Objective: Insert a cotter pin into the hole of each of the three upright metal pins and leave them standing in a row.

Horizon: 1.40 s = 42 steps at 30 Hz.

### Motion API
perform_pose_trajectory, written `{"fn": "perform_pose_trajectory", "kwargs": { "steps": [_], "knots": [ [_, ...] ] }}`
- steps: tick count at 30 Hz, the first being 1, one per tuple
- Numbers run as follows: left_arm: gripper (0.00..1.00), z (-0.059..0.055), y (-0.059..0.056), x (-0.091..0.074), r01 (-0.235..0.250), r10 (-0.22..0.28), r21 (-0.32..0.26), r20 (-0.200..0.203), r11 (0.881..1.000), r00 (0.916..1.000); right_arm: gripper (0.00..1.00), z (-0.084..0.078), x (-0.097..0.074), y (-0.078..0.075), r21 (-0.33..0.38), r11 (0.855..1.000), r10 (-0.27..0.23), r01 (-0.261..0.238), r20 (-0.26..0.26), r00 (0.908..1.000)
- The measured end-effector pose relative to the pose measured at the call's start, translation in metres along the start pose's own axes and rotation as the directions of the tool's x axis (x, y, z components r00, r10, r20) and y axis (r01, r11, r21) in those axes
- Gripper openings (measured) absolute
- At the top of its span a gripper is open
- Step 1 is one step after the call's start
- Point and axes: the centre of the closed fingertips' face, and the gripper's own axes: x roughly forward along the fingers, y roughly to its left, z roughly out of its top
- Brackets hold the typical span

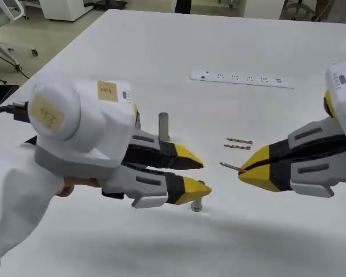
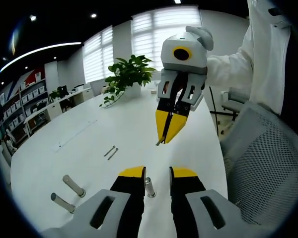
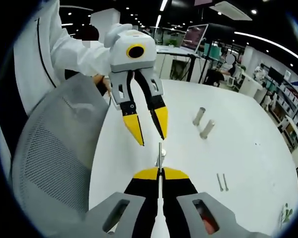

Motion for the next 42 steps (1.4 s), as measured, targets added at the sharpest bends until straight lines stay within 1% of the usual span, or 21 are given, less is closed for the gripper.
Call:
{"fn": "perform_pose_trajectory", "kwargs": {
  "steps": [2, 4, 6, 7, 10, 12, 16, 24, 30, 33, 36, 38, 42],
  "knots": [
    [0.16, -0.003, 0.004, 0.002, -0.009, 0.009, -0.002, -0.005, 1.000, 0.9999, 0.00, -0.010, 0.005, -0.003, 0.008, 1.000, 0.011, -0.010, -0.016, 0.9998],
    [0.18, -0.006, 0.005, 0.004, -0.006, 0.006, -0.013, -0.011, 1.000, 0.9999, 0.00, -0.012, 0.007, -0.003, 0.015, 1.000, 0.018, -0.018, -0.020, 0.9996],
    [0.14, -0.010, 0.004, 0.007, 0.006, -0.007, -0.022, -0.026, 1.000, 0.9996, 0.00, -0.015, 0.012, -0.005, 0.015, 1.000, 0.028, -0.028, -0.028, 0.9992],
    [0.13, -0.012, 0.005, 0.007, 0.005, -0.006, -0.022, -0.030, 1.000, 0.9995, 0.00, -0.016, 0.014, -0.005, 0.013, 0.999, 0.031, -0.031, -0.034, 0.9989],
    [0.16, -0.016, 0.008, 0.010, 0.011, -0.012, -0.036, -0.037, 0.999, 0.9992, 0.00, -0.019, 0.018, -0.007, 0.013, 0.999, 0.043, -0.043, -0.044, 0.9981],
    [0.16, -0.018, 0.009, 0.011, 0.013, -0.015, -0.042, -0.042, 0.999, 0.9990, 0.00, -0.022, 0.022, -0.008, 0.008, 0.999, 0.051, -0.051, -0.056, 0.9971],
    [0.15, -0.023, 0.013, 0.014, 0.005, -0.007, -0.031, -0.061, 0.999, 0.9981, 0.00, -0.027, 0.027, -0.010, 0.007, 0.998, 0.060, -0.060, -0.073, 0.9956],
    [0.13, -0.030, 0.014, 0.022, 0.031, -0.034, -0.046, -0.073, 0.998, 0.9968, 0.00, -0.038, 0.038, -0.011, 0.022, 0.997, 0.082, -0.080, -0.094, 0.9922],
    [0.12, -0.031, 0.013, 0.024, 0.048, -0.052, -0.058, -0.072, 0.997, 0.9960, 0.00, -0.041, 0.042, -0.012, 0.028, 0.996, 0.090, -0.088, -0.098, 0.9911],
    [0.11, -0.031, 0.014, 0.026, 0.047, -0.052, -0.061, -0.074, 0.997, 0.9959, 0.00, -0.041, 0.044, -0.013, 0.027, 0.995, 0.095, -0.093, -0.099, 0.9906],
    [0.06, -0.033, 0.014, 0.027, 0.041, -0.047, -0.071, -0.078, 0.997, 0.9959, 0.00, -0.042, 0.046, -0.012, 0.021, 0.995, 0.102, -0.100, -0.103, 0.9895],
    [0.06, -0.033, 0.014, 0.028, 0.039, -0.045, -0.071, -0.074, 0.997, 0.9963, 0.00, -0.042, 0.047, -0.011, 0.020, 0.994, 0.107, -0.105, -0.104, 0.9888],
    [0.06, -0.034, 0.015, 0.029, 0.040, -0.047, -0.097, -0.075, 0.994, 0.9961, 0.00, -0.041, 0.050, -0.011, 0.021, 0.994, 0.111, -0.110, -0.100, 0.9887]
  ]
}}
